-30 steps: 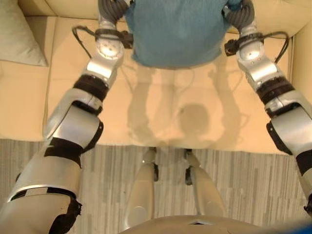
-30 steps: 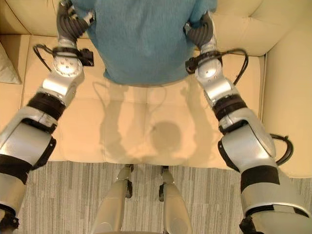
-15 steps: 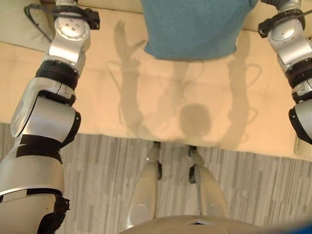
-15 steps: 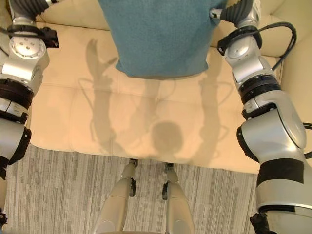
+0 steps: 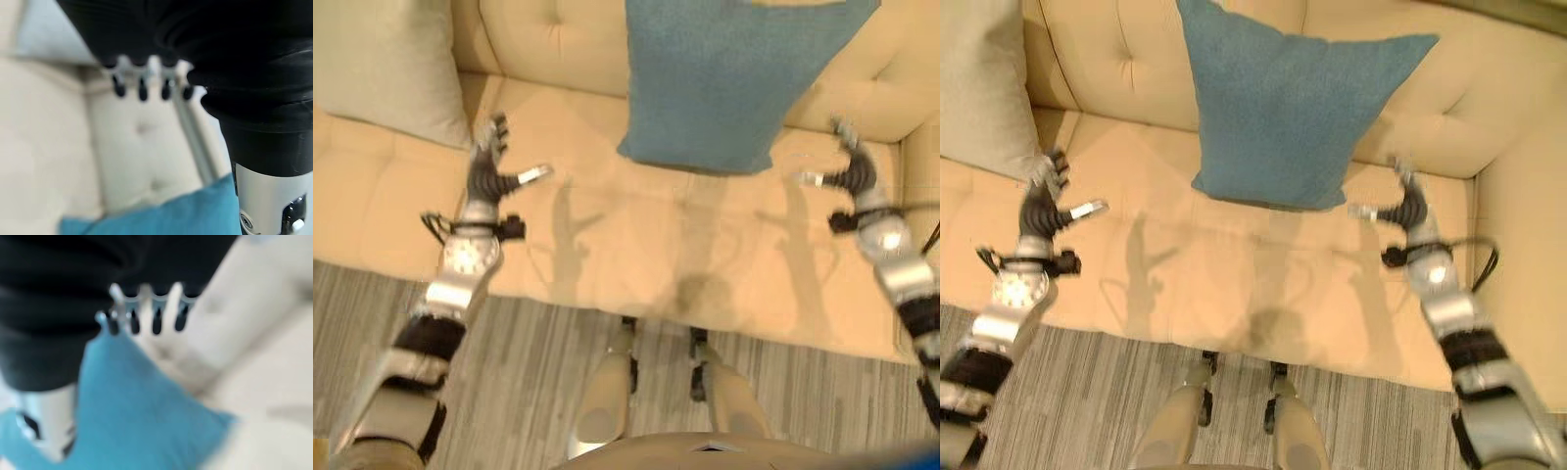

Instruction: Pick up all the scattered cushions and arrange them neatly on the sofa.

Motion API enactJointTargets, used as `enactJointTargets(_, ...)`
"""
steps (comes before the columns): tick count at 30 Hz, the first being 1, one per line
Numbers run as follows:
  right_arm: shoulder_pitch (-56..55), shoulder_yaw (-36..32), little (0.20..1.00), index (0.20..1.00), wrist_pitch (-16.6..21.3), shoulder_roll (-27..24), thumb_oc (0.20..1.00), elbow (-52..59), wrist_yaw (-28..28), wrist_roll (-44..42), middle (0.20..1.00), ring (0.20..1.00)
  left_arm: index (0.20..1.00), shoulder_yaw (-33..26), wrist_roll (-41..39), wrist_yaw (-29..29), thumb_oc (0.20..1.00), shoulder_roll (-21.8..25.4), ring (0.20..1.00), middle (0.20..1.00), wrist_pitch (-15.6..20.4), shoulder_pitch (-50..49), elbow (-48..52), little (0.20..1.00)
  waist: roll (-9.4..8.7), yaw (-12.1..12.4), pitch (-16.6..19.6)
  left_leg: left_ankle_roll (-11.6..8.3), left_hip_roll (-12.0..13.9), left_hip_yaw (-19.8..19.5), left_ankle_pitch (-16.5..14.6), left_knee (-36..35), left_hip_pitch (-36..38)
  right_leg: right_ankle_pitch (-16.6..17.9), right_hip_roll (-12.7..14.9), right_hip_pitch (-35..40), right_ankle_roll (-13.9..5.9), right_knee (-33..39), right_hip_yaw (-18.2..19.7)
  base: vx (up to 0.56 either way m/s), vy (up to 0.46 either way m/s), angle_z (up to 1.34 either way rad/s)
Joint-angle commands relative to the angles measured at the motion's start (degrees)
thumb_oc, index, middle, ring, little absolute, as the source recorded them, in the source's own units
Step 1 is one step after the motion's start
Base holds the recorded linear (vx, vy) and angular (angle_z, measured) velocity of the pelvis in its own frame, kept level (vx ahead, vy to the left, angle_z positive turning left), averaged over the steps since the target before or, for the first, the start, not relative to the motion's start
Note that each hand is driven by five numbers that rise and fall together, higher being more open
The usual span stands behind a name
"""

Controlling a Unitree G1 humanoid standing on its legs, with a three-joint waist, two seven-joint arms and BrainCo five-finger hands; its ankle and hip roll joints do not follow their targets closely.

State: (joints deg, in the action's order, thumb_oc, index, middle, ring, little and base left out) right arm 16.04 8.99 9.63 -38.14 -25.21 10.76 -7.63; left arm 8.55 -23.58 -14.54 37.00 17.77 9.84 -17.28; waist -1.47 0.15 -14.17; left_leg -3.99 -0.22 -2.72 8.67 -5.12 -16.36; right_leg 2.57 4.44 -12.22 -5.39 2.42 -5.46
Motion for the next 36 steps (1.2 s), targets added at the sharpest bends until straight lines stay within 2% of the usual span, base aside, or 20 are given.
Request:
enactJointTargets(1,0.3,0.83,1.0,1.0,3.17,1.5,1.0,-2.68,-3.17,0.47,1.0,1.0,1.0,-1.85,2.75,4.37,1.0,-3.93,1.0,1.0,0.41,1.01,-4.05,1.0,-1.95,-0.25,6.16,-1.43,1.25,2.7,-6.47,4.71,4.63,4.34,2.16,0.23,-3.52,2.02,-1.36,0.05,-0.01,-0.1)
enactJointTargets(6,-7.96,0.73,1.0,1.0,2.14,6.96,1.0,-7.8,-5.36,3.72,1.0,1.0,1.0,-3.88,3.47,7.04,1.0,-11.63,1.0,1.0,-1.97,-10.07,-11.84,1.0,-1.11,-0.39,8.16,-1.5,1.5,3.21,-6.24,2.88,9.81,3.03,1.35,4.27,-3.32,1.88,-1.55,0.02,-0.003,-0.03)
enactJointTargets(10,-10.93,1.51,1.0,1.0,1.57,8.94,1.0,-10.39,-6.21,4.86,1.0,1.0,1.0,-3.35,5.65,7.73,1.0,-14.15,1.0,1.0,-3.5,-13.21,-17.59,1.0,-0.62,-0.5,8.92,-1.54,2.01,3.48,-6.08,2.02,12.38,2.08,0.89,6.67,-2.92,1.73,-1.41,0.0,-0.022,-0.01)
enactJointTargets(12,-13.54,2.42,1.0,1.0,1.28,10.77,1.0,-14.61,-6.76,5.61,1.0,1.0,1.0,-2.94,7.05,8.34,1.0,-16.9,1.0,1.0,-4.94,-14.58,-25.07,1.0,-0.32,-0.73,9.68,-1.96,2.58,3.37,-5.43,1.24,13.73,1.43,0.27,8.31,-2.53,1.72,-1.37,-0.03,-0.056,-0.01)
enactJointTargets(18,-15.42,3.97,1.0,1.0,1.28,12.36,1.0,-20.24,-6.83,6.38,1.0,1.0,1.0,-2.03,9.37,8.24,1.0,-18.94,1.0,1.0,-5.78,-14.4,-34.27,1.0,-0.01,-1.07,9.31,-2.87,3.86,2.61,-4.75,1.74,14.74,-0.84,-0.61,9.54,-1.46,-0.98,-2.03,-0.04,-0.084,0.05)
enactJointTargets(19,-16.16,3.86,1.0,1.0,1.19,13.28,1.0,-23.11,-6.34,5.89,1.0,1.0,1.0,-1.23,10.27,8.06,1.0,-19.32,1.0,1.0,-6.12,-13.11,-37.35,1.0,-0.12,-1.33,8.63,-3.96,4.38,2.74,-3.92,2.53,13.93,-1.62,-0.95,9.83,-0.91,-1.71,-3.14,-0.11,-0.102,0.28)
enactJointTargets(21,-16.3,3.59,1.0,1.0,0.92,14.18,1.0,-26.13,-6.0,5.27,1.0,1.0,1.0,-1.23,10.91,7.95,1.0,-19.69,1.0,1.0,-6.45,-12.29,-39.77,1.0,-0.5,-1.77,8.27,-4.24,4.44,2.99,-3.96,4.55,12.9,-2.01,-0.84,10.11,-0.62,-1.99,-4.13,-0.2,-0.114,0.86)
enactJointTargets(22,-15.69,3.77,1.0,1.0,0.57,14.57,1.0,-29.62,-5.74,5.38,1.0,1.0,1.0,-0.95,11.28,7.96,1.0,-20.3,1.0,1.0,-6.49,-11.81,-41.45,1.0,-1.7,-2.25,7.85,-3.45,3.15,3.98,-7.21,12.1,12.22,-1.18,0.33,9.36,-0.38,-2.92,-4.16,-0.2,-0.064,1.03)
enactJointTargets(23,-15.67,3.77,1.0,1.0,0.59,14.57,1.0,-29.65,-5.73,5.38,1.0,1.0,1.0,-0.96,11.29,7.96,1.0,-20.3,1.0,1.0,-6.48,-11.8,-41.46,1.0,-1.64,-2.22,7.77,-3.45,3.22,3.98,-7.46,12.45,12.15,-1.22,0.27,9.42,-0.38,-2.95,-4.15,-0.21,-0.024,0.58)
enactJointTargets(25,-14.99,4.01,1.0,1.0,-0.04,15.09,1.0,-32.71,-5.53,6.19,1.0,1.0,1.0,-1.09,11.9,8.71,1.0,-21.2,1.0,1.0,-7.06,-11.49,-44.9,1.0,-2.23,-2.25,8.55,-2.98,1.5,1.96,-10.62,16.66,14.17,0.13,1.09,8.68,-0.6,-3.04,-3.33,-0.13,0.076,0.04)
enactJointTargets(28,-14.96,3.63,1.0,1.0,-0.94,15.96,1.0,-35.25,-5.74,6.05,1.0,1.0,1.0,-1.45,11.93,9.02,1.0,-21.8,1.0,1.0,-7.69,-11.34,-46.7,1.0,-1.56,-2.92,9.55,-2.38,1.38,0.12,-12.34,13.64,17.63,1.39,0.71,7.12,-1.27,-3.1,-2.04,-0.1,0.14,-0.14)
enactJointTargets(31,-13.83,3.38,1.0,1.0,-1.72,17.13,1.0,-38.39,-5.64,5.37,1.0,1.0,1.0,-0.78,13.13,8.96,1.0,-22.53,1.0,1.0,-8.31,-10.57,-48.65,1.0,-1.62,-3.16,9.28,-0.69,-0.17,-0.07,-14.31,11.2,17.47,3.27,1.49,5.09,-2.25,-3.37,-0.73,-0.11,0.165,-0.16)
enactJointTargets(36,-11.81,2.52,1.0,1.0,-2.93,19.87,1.0,-42.74,-5.37,4.51,1.0,1.0,1.0,-1.07,14.99,8.98,1.0,-22.31,1.0,1.0,-9.0,-9.43,-52.15,1.0,-2.3,-2.79,7.99,1.41,-2.27,1.01,-13.71,7.33,17.73,7.37,3.03,1.07,-4.67,-3.64,0.98,-0.16,0.177,-0.31)
